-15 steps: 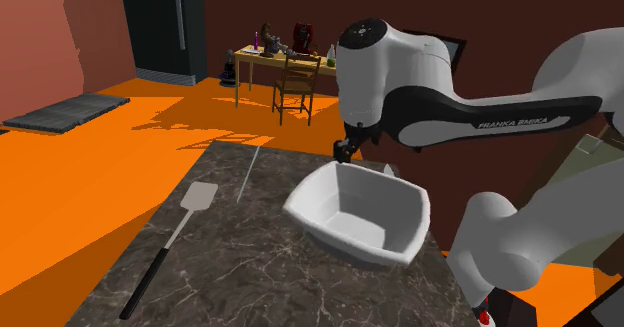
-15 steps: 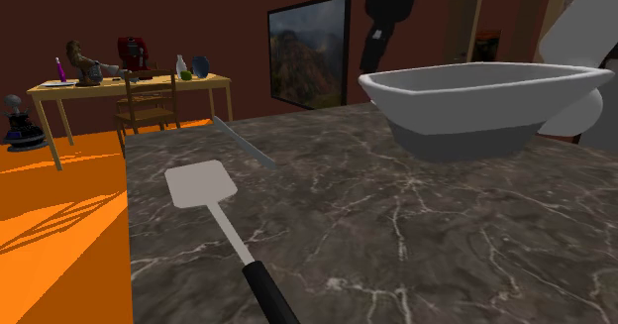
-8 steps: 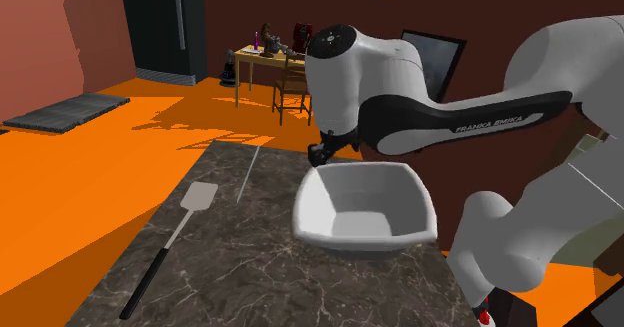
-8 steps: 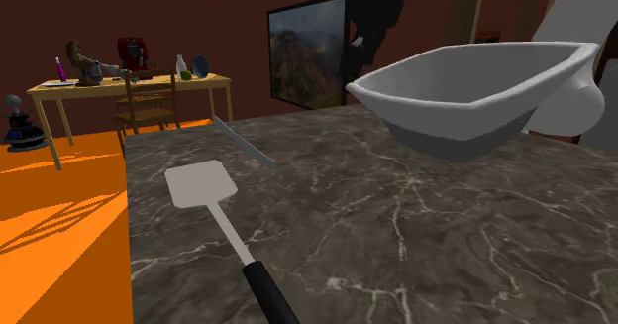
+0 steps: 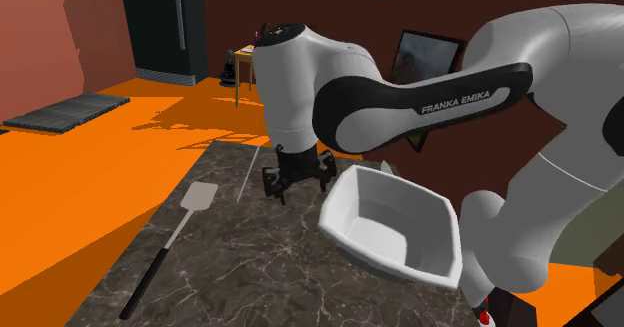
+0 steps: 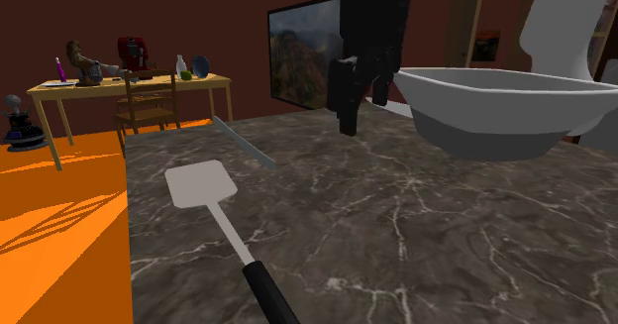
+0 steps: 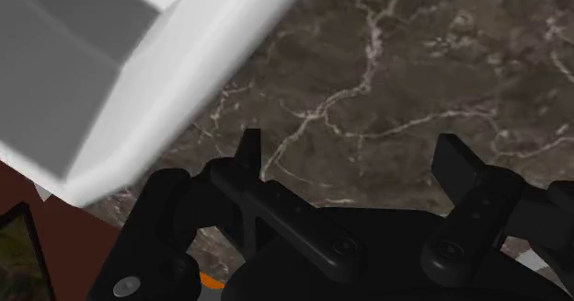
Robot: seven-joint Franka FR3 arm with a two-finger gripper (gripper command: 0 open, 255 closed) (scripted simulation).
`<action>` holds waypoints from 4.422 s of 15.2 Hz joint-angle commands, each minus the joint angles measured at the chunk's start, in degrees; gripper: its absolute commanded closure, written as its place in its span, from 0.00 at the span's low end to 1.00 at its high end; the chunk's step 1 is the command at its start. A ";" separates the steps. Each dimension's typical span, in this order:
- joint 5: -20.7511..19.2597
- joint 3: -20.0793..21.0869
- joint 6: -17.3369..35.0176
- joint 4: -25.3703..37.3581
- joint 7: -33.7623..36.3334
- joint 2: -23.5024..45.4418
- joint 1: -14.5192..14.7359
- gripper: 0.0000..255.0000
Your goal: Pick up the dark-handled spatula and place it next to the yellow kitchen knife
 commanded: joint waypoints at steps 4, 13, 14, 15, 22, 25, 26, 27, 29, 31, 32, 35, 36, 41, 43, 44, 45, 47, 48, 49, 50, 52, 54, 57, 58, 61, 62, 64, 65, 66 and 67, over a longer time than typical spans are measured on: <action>3.45 1.52 1.95 8.57 7.67 8.48 0.58 0.00; 5.46 2.82 4.03 27.70 19.96 24.32 2.90 0.00; 5.53 2.83 4.06 30.26 21.19 26.20 3.29 0.00; 5.57 2.82 4.03 32.93 22.40 28.11 3.70 0.00; 5.61 2.56 5.84 39.80 26.04 34.33 5.14 0.00; 5.58 2.52 8.15 37.49 26.09 34.34 5.05 0.00; 5.55 2.50 9.34 36.35 26.12 34.40 5.02 0.00; 5.55 2.50 9.34 36.33 26.12 34.38 5.01 0.00; 5.55 2.50 9.34 36.35 26.12 34.40 5.02 0.00; 5.55 2.50 9.34 36.35 26.12 34.40 5.02 0.00; 5.55 2.50 9.34 36.35 26.12 34.40 5.02 0.00; 5.55 2.50 9.32 36.37 26.12 34.41 5.02 1.00; 5.55 2.50 9.32 36.37 26.12 34.41 5.02 1.00; 5.55 2.50 9.32 36.37 26.12 34.41 5.02 1.00; 5.55 2.50 9.32 36.37 26.12 34.41 5.02 1.00; 5.55 2.50 9.34 36.35 26.12 34.40 5.02 1.00; 5.57 2.53 8.59 37.07 26.13 34.36 5.06 1.00; 5.58 2.57 7.05 38.59 26.16 34.34 5.16 1.00; 5.58 2.58 6.28 39.39 26.18 34.36 5.22 1.00; 5.58 2.60 5.49 40.20 26.20 34.39 5.28 1.00; 5.56 2.62 4.70 41.05 26.22 34.43 5.35 1.00; 5.52 2.65 3.08 42.81 26.27 34.58 5.51 1.00; 5.45 2.67 1.42 44.70 26.33 34.80 5.69 1.00; 5.30 2.70 -1.16 47.77 26.44 35.29 6.03 1.00; 5.23 2.71 -2.05 48.87 26.49 35.50 6.16 1.00; 5.93 2.64 -2.59 47.43 25.48 33.48 5.02 1.00; 6.74 2.53 -1.56 44.12 24.35 31.15 3.67 1.00; 8.31 2.12 0.13 38.24 21.92 26.84 1.24 1.00; 9.05 1.82 0.81 35.60 20.65 24.84 0.15 1.00; 9.77 1.46 1.41 33.12 19.34 22.91 -0.87 1.00; 10.45 1.05 1.93 30.79 18.00 21.06 -1.82 1.00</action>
